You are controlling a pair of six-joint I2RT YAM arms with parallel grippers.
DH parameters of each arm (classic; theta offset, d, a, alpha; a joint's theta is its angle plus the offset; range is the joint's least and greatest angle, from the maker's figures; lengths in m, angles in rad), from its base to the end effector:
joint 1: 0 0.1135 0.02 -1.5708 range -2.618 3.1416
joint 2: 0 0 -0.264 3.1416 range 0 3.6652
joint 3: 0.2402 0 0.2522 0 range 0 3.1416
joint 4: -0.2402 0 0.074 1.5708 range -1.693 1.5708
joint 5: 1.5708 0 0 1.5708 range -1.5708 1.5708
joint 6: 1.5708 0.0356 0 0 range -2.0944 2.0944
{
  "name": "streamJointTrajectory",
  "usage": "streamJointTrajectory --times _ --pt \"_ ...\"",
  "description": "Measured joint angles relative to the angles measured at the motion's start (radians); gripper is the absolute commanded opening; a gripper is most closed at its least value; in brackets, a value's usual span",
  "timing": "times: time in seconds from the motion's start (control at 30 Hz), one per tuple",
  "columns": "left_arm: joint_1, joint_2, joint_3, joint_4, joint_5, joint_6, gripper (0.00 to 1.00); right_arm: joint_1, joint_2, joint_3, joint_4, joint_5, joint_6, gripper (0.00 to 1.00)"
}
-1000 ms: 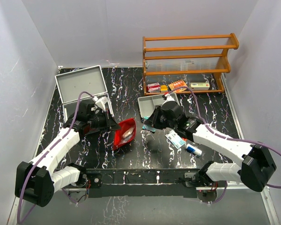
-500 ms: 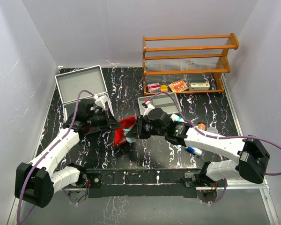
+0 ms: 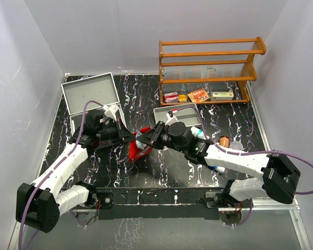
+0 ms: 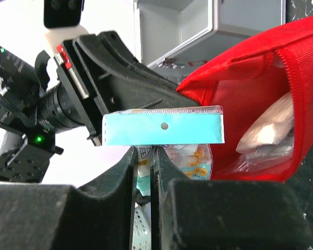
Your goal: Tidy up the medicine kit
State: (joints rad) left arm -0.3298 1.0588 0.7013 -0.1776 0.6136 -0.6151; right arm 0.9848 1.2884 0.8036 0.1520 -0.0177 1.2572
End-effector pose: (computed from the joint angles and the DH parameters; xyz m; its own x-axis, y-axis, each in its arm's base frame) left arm 0.2108 -0.0938 0.2616 -0.8172 -0.2189 -0.5331 0.3206 0.5960 -0.7362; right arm 0.1625 0.2459 0.2702 -0.8569 0.4288 -0.2861 -0.0880 0.4252 0.9008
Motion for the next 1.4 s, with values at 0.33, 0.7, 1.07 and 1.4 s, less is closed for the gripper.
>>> streamJointTrajectory --times 0.33,0.7,1.07,1.4 --pt "0.000 -0.042 0.014 0.022 0.000 -0.142 0.00 0.002 -0.006 -0.048 0.169 0.119 0.054 0.06" --pt "0.000 -0.073 0.114 0.001 -0.011 -0.216 0.00 0.015 -0.006 -0.149 0.269 0.114 0.071 0.12" --pt "0.000 -0.074 0.152 -0.024 -0.015 -0.210 0.00 0.015 -0.007 -0.151 0.322 0.026 0.052 0.41" --pt "0.000 -0.068 0.168 -0.061 -0.020 -0.114 0.00 0.015 -0.117 -0.094 0.102 0.103 -0.044 0.46"
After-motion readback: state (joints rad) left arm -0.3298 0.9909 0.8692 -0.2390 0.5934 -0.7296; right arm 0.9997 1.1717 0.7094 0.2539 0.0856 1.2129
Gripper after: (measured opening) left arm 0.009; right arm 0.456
